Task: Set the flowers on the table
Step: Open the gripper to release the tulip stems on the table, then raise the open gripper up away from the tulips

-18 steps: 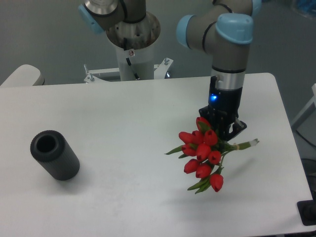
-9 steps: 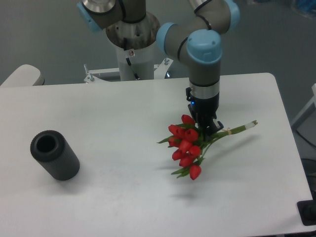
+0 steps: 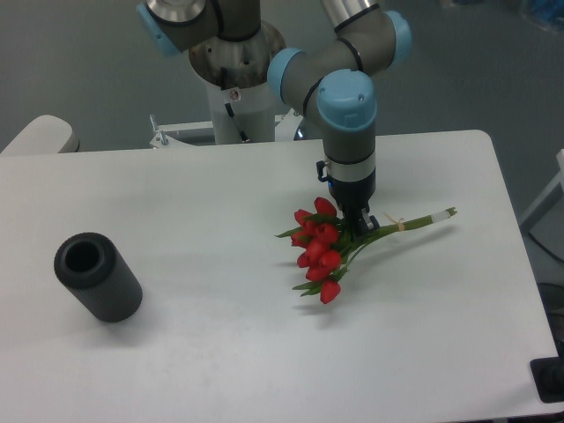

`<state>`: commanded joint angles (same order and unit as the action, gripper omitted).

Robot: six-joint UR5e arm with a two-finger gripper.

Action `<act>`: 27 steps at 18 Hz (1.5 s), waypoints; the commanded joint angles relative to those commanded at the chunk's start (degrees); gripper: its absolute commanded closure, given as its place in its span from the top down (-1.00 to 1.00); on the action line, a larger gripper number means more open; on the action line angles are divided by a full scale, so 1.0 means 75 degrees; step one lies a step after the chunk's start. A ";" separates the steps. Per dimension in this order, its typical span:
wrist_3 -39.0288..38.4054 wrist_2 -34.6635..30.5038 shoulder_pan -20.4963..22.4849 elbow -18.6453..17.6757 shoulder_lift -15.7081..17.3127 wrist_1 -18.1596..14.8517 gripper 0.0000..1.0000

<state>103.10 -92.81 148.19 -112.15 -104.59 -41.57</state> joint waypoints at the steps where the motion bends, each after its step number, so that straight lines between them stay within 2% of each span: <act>1: -0.0012 0.0000 -0.0012 0.0012 -0.0047 0.0000 -0.62; 5: -0.0012 0.0000 -0.0141 0.0012 -0.0188 0.0000 -0.59; 7: -0.0012 0.0000 -0.0153 0.0012 -0.0223 0.0000 -0.47; 9: -0.0047 0.0000 -0.0153 0.0047 -0.0223 0.0000 -0.23; 10: -0.0070 0.0000 -0.0153 0.0058 -0.0223 0.0012 -0.04; 13: -0.0105 0.0000 -0.0141 0.0152 -0.0212 0.0012 0.27; 15: -0.0094 0.0000 -0.0141 0.0362 -0.0165 0.0000 0.62; 17: -0.0093 0.0000 -0.0141 0.0573 -0.0141 -0.0011 0.81; 21: -0.0245 0.0070 -0.0141 0.1146 -0.0094 -0.0047 0.98; 27: -0.1148 0.0117 -0.0422 0.2272 -0.0223 -0.0164 0.98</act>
<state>94.49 -91.94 145.02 -95.11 -106.26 -42.80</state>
